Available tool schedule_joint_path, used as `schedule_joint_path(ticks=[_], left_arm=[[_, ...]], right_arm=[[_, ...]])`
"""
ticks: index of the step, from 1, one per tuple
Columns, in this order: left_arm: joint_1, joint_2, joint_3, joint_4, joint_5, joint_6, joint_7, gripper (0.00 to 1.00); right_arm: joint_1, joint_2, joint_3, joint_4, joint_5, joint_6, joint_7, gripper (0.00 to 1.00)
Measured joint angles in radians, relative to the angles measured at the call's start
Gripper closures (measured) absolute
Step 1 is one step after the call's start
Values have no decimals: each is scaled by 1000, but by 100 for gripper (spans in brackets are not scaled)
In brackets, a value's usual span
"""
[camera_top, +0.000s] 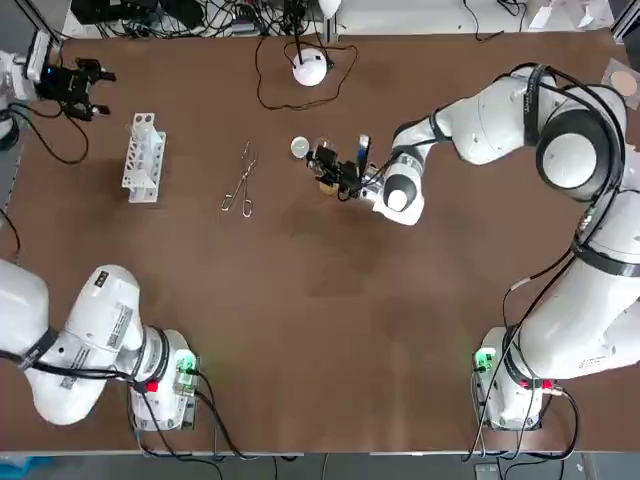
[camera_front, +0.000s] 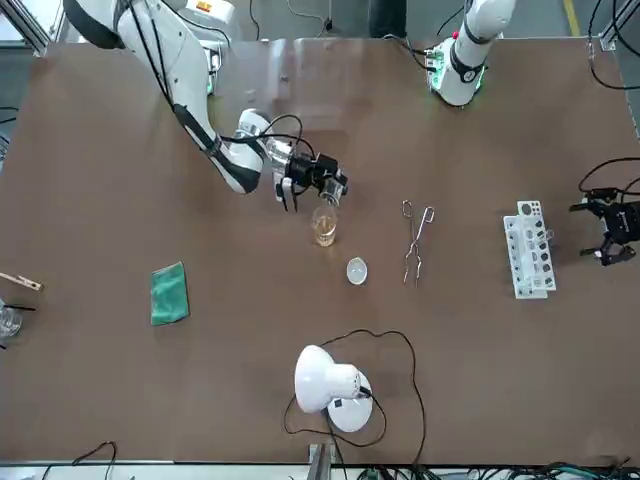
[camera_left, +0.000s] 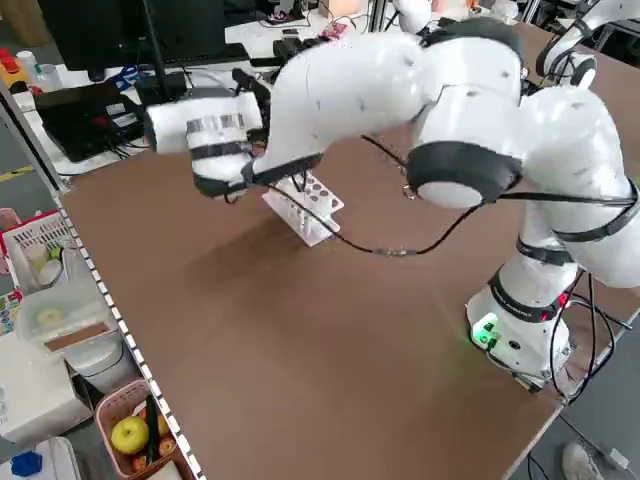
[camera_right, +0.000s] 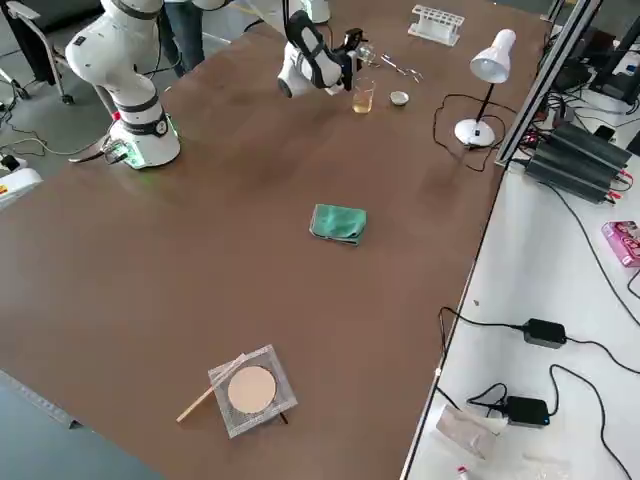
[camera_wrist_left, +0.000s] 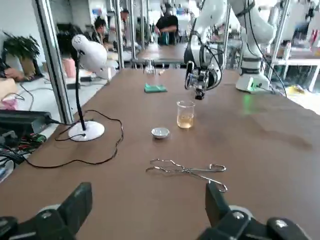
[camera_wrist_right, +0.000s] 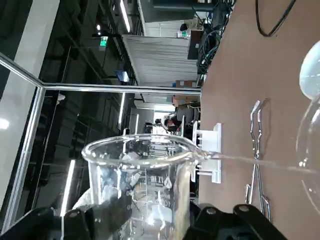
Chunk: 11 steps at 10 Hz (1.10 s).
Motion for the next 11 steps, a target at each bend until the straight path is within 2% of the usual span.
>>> schedule_joint_path(ticks=[3,5,8,11], left_arm=[[-88,-159,8,-9,39,94,-176,0],[-152,-221,9,-11,155,126,-304,0],[-256,-298,10,-11,278,171,-491,0],[-361,-360,8,-12,462,198,-867,0]], right_arm=[[-3,0,-2,7,0,14,14,61],[-6,0,-2,9,0,16,22,61],[-13,0,-3,14,0,24,51,61],[-14,0,-2,17,0,37,77,61]])
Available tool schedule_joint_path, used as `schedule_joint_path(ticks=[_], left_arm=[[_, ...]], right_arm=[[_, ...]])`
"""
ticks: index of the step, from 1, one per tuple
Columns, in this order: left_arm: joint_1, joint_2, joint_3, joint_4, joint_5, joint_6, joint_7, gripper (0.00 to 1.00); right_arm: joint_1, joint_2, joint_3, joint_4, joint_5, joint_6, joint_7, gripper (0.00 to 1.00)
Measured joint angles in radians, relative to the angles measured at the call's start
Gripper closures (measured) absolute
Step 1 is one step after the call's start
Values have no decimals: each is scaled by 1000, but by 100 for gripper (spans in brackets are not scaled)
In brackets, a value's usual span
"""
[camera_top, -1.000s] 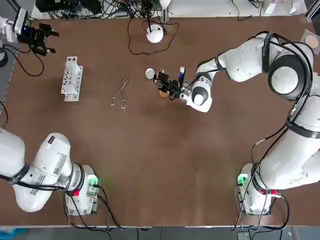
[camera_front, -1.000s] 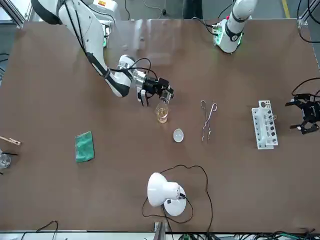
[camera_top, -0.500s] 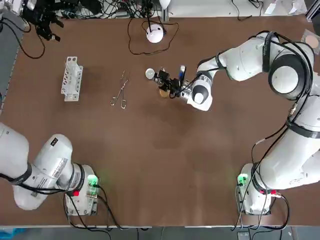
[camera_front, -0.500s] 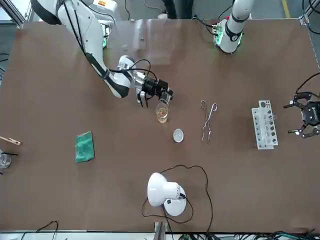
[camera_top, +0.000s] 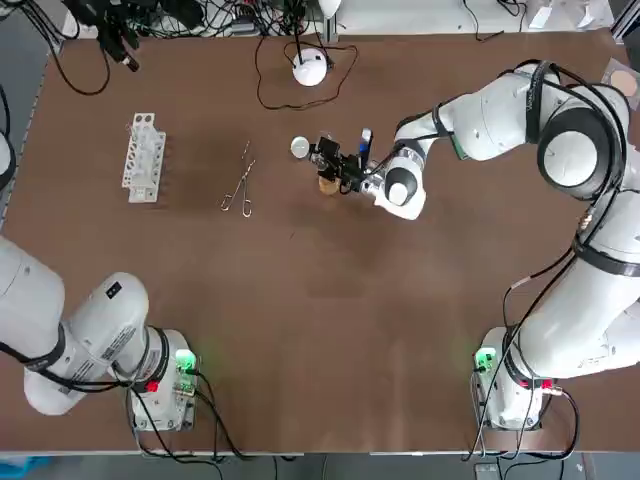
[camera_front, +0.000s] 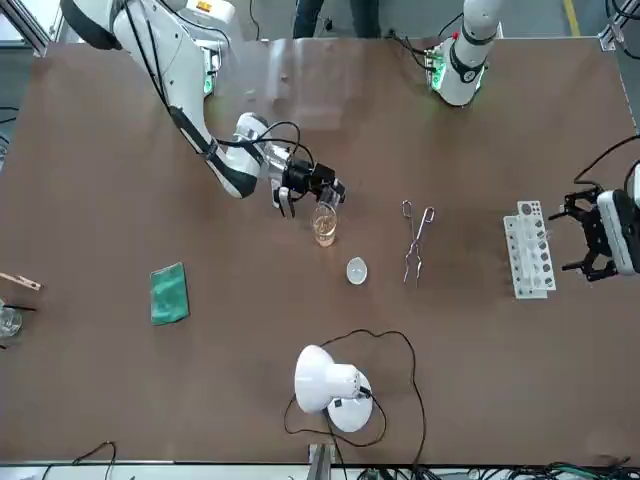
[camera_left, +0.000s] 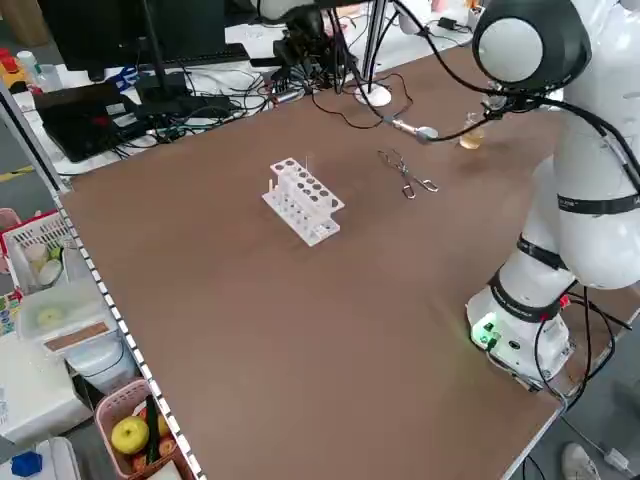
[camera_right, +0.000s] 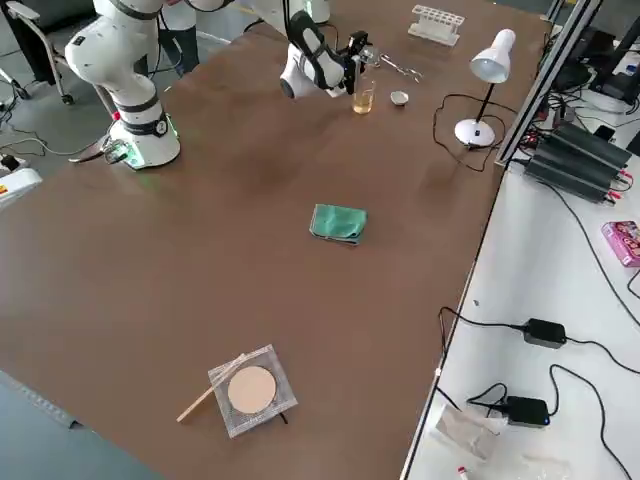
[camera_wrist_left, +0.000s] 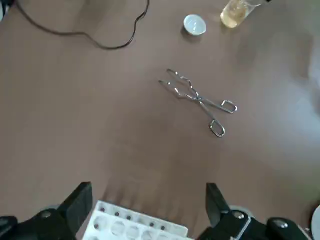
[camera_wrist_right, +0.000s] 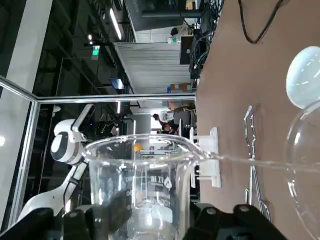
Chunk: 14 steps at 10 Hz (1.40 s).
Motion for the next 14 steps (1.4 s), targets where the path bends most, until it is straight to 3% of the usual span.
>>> schedule_joint_path(ticks=[4,9,14], left_arm=[[-31,-121,0,-49,71,56,-314,0],[-45,-242,0,-69,125,58,-936,0],[-42,-250,3,30,126,-52,-1133,0]], right_arm=[[0,0,0,2,-1,1,39,61],[-4,0,0,5,-2,2,105,61],[-6,0,1,7,-11,-1,143,61]])
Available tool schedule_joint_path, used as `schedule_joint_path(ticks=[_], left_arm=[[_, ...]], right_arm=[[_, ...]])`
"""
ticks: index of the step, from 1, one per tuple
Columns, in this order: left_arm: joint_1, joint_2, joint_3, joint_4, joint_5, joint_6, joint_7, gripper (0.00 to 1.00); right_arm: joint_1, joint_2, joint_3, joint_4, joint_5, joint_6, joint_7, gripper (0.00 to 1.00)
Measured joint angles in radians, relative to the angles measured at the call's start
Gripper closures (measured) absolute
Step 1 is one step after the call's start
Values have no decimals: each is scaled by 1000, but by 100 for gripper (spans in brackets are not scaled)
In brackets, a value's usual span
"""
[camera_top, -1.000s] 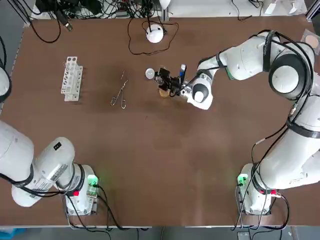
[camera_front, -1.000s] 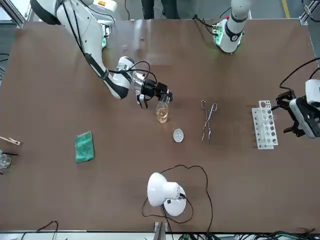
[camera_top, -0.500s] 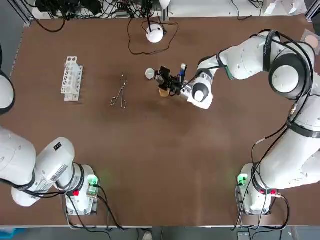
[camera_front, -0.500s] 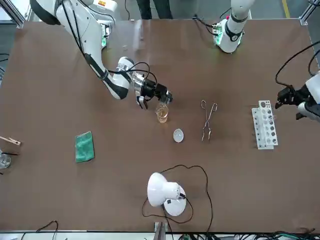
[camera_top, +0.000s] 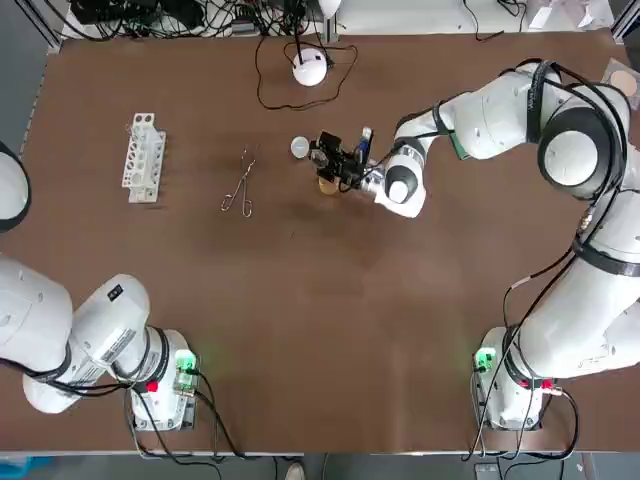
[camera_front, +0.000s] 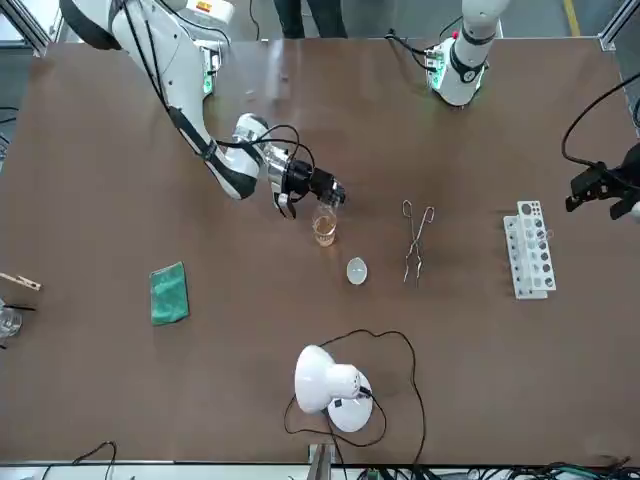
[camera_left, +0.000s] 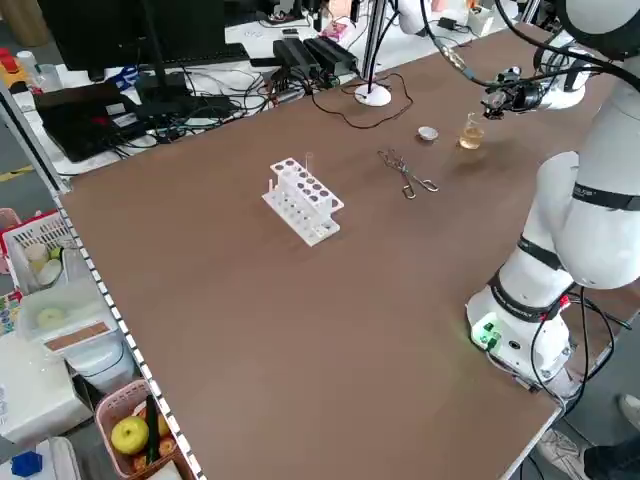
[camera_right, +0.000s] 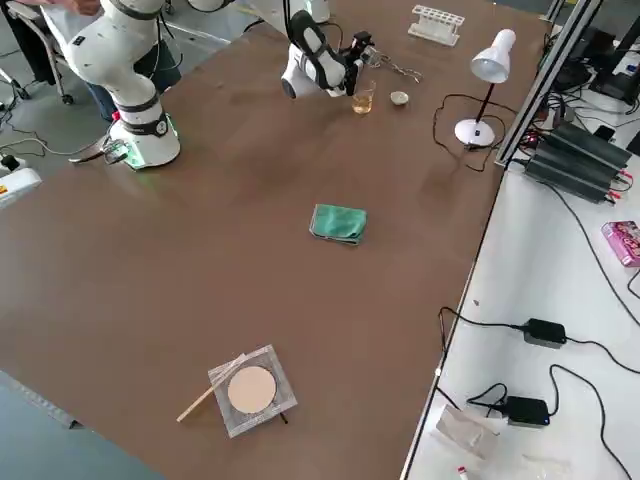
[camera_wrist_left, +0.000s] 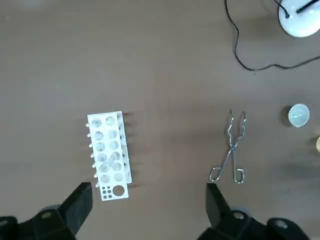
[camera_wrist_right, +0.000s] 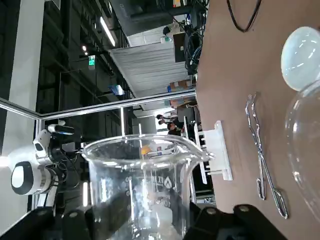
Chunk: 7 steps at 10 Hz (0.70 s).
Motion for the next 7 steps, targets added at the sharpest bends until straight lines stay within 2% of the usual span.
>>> schedule_joint_path(ticks=[2,5,6,7], left_arm=[[1,-1,4,19,1,-45,-12,0],[-22,-4,21,30,2,-52,-12,0],[-96,-15,67,42,2,-59,-18,0],[-194,-31,146,45,3,-64,-34,0]], right_arm=[[-2,0,0,0,-5,-15,22,61],[-4,0,0,0,-13,-26,49,61],[-8,0,0,-1,-24,-26,68,61],[-14,0,0,-1,-30,-26,84,61]])
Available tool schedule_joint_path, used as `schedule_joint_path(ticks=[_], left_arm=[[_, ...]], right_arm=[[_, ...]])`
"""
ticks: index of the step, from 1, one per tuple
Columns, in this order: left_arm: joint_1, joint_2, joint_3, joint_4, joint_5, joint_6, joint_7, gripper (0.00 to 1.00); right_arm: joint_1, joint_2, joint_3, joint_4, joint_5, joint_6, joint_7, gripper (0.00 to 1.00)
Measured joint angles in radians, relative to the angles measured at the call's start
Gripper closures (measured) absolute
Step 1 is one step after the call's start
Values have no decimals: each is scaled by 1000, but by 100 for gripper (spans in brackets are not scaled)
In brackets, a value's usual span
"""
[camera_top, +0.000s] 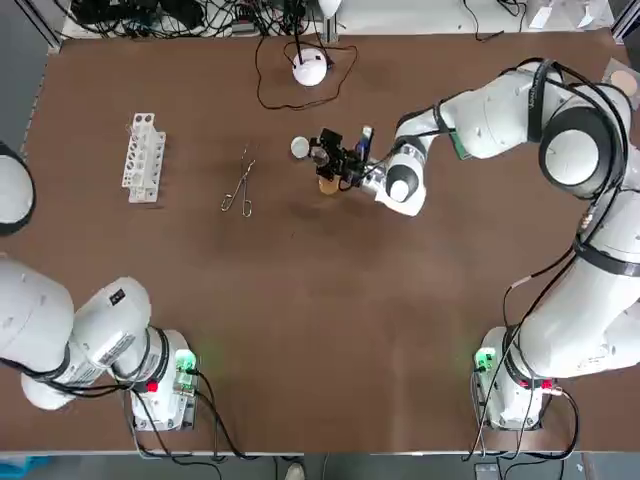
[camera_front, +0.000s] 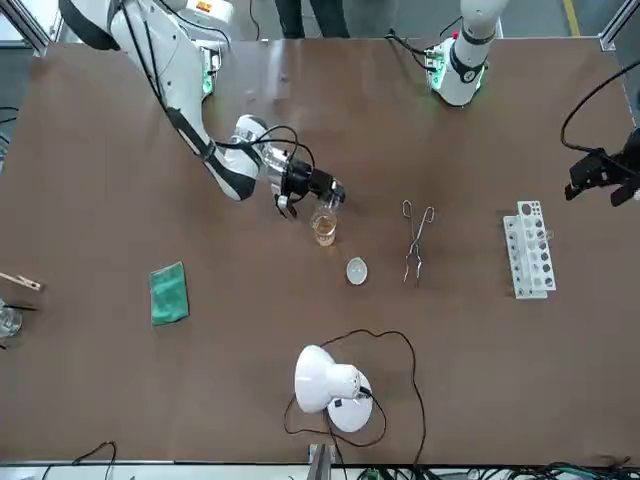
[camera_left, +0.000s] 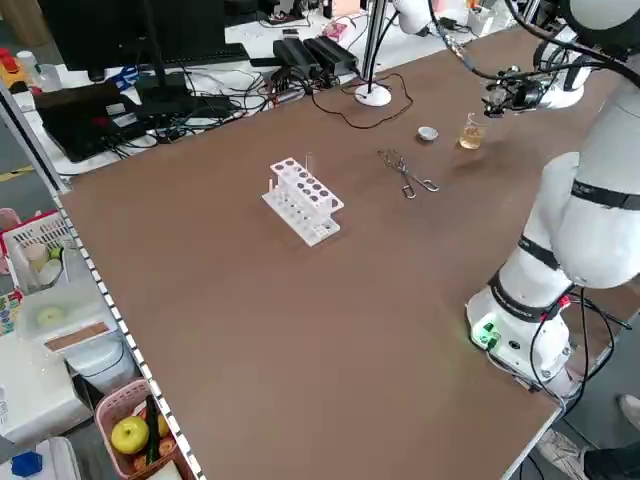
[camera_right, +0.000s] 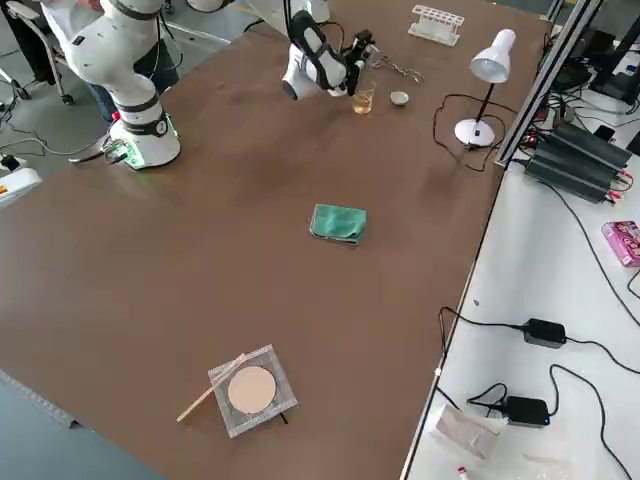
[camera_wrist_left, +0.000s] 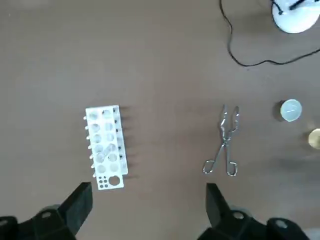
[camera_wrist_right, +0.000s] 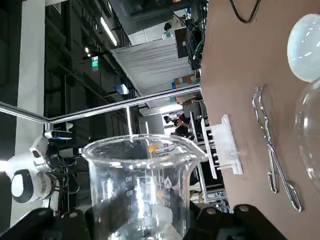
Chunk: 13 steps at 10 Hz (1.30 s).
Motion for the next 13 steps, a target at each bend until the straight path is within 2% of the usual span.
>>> schedule_joint_path(ticks=[2,4,5,8,13], left_arm=[[-165,-19,161,0,1,-11,-15,0],[-345,-19,365,0,1,-14,-15,0],[-392,-19,413,0,1,-14,-15,0],[-447,-19,453,15,1,-14,-17,0],[-452,-12,455,18,1,-14,-50,0]], right_arm=[[-11,0,0,-1,-7,-1,30,61],[-12,0,1,-3,-10,-4,51,61],[-12,0,1,-5,-11,-5,70,61],[-12,0,1,-13,-13,-8,103,61],[-12,0,2,-19,-21,-46,222,61]])
